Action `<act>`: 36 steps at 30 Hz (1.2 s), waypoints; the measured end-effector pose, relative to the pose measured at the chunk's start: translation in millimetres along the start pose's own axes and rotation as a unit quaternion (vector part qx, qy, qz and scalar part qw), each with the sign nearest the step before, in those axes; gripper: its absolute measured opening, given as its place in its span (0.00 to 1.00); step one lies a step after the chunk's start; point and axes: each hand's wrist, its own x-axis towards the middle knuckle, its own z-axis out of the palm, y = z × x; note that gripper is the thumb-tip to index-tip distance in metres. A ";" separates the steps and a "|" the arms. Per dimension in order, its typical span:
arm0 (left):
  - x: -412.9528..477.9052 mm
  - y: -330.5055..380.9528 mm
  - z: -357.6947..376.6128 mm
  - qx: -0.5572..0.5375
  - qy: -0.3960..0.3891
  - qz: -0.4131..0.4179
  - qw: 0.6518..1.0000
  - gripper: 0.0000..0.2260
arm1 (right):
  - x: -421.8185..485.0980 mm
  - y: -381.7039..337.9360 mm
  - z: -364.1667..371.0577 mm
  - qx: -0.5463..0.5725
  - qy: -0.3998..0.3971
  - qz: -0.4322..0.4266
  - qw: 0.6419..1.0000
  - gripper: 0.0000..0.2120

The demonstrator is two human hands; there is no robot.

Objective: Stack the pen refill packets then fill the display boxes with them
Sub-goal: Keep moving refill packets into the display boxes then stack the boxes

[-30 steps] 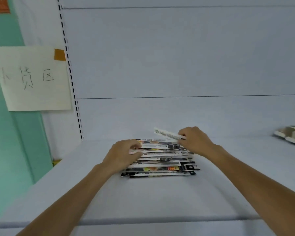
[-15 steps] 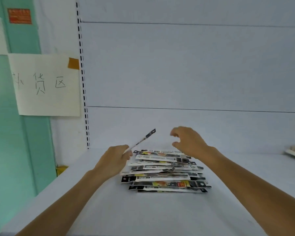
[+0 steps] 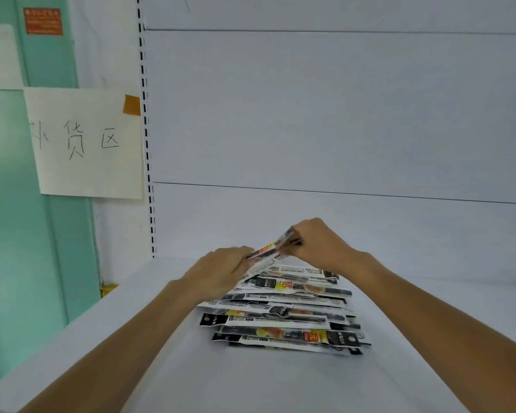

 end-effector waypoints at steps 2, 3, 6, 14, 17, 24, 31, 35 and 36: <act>4.4 0.2 6.0 -0.037 -0.023 -0.009 0.999 0.10 | 0.7 3.1 -2.9 0.030 0.006 -0.005 1.000 0.07; 5.9 -0.5 8.4 -0.063 -0.017 -0.010 0.998 0.08 | 0.0 6.6 -3.1 0.046 0.005 -0.004 0.999 0.07; 10.1 0.6 9.5 -0.110 0.016 -0.009 0.994 0.12 | -2.0 21.0 -2.6 0.099 0.019 0.016 0.995 0.15; 14.5 4.1 8.0 -0.180 0.059 -0.056 0.980 0.12 | 2.5 43.1 -0.7 0.255 -0.037 0.105 0.961 0.30; 14.2 7.4 4.2 -0.201 0.042 -0.080 0.975 0.13 | 6.6 37.8 1.0 0.191 0.019 0.077 0.978 0.33; 11.7 14.4 -1.3 -0.264 0.005 -0.123 0.957 0.13 | 22.8 12.3 9.2 0.219 0.162 0.034 0.962 0.35; 6.5 6.9 -10.4 -0.383 0.087 -0.118 0.912 0.02 | 27.3 -12.4 25.6 0.225 0.136 0.097 0.960 0.35; 3.3 7.6 -14.0 -0.336 0.060 -0.129 0.931 0.03 | 25.9 -36.8 38.4 0.215 -0.007 -0.001 0.977 0.22; 2.2 8.0 -14.8 -0.324 0.055 -0.140 0.934 0.04 | 27.0 -41.1 41.8 0.207 -0.001 -0.015 0.978 0.19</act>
